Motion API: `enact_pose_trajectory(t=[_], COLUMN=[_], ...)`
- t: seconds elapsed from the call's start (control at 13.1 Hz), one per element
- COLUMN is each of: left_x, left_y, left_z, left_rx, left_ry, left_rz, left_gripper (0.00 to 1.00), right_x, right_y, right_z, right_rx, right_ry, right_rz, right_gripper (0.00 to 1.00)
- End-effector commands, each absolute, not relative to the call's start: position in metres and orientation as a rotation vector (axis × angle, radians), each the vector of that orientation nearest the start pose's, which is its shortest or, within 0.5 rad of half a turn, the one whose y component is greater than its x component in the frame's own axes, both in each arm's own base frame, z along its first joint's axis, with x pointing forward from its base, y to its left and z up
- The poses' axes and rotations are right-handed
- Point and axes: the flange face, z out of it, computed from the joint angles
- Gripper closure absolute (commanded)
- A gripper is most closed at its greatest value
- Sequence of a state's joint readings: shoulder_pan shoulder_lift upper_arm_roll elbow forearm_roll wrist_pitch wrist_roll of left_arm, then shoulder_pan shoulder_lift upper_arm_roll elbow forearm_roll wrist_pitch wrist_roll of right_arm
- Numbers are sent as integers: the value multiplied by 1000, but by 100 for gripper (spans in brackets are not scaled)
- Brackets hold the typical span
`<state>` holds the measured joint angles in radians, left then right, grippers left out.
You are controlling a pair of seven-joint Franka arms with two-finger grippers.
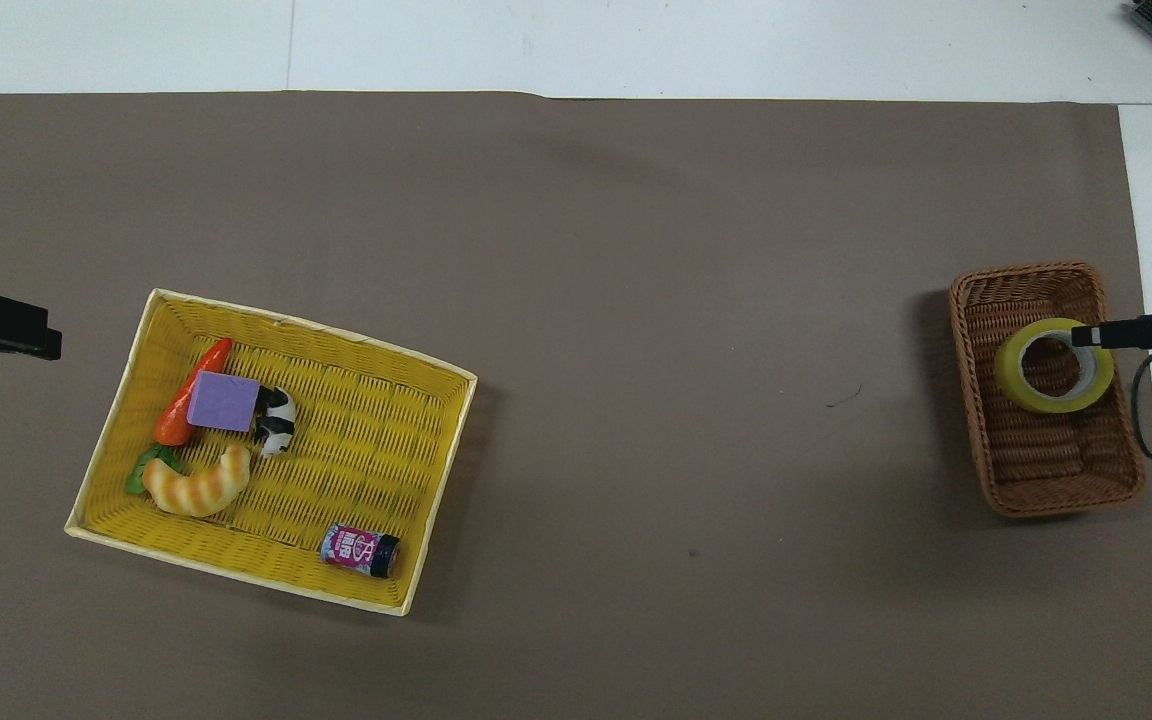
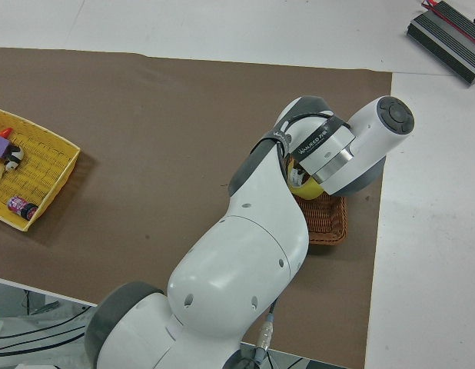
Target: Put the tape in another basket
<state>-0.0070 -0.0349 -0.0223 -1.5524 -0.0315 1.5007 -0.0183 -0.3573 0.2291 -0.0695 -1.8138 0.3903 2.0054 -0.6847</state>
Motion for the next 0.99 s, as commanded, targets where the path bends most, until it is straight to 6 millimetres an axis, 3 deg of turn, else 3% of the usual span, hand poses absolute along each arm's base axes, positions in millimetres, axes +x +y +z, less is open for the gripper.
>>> enact_pose_trajectory(t=[0.0, 0.15, 0.46, 0.91], left_x=[538, 540, 538, 531], left_y=[-22, -22, -22, -22], left_z=[645, 640, 639, 636], left_rx=[-3167, -3168, -3165, -3157], left_ry=[45, 55, 54, 54], left_rz=[-4, -9, -2, 10], left_gripper=[0, 0, 0, 0], right_x=[575, 580, 590, 579], right_y=[-223, -213, -164, -76], right_z=[443, 458, 492, 527], right_rx=[-2844, -2848, -2952, -3061], right_ry=[-179, -207, -266, -83], right_rz=[-251, -285, -282, -189], right_gripper=[0, 0, 0, 0])
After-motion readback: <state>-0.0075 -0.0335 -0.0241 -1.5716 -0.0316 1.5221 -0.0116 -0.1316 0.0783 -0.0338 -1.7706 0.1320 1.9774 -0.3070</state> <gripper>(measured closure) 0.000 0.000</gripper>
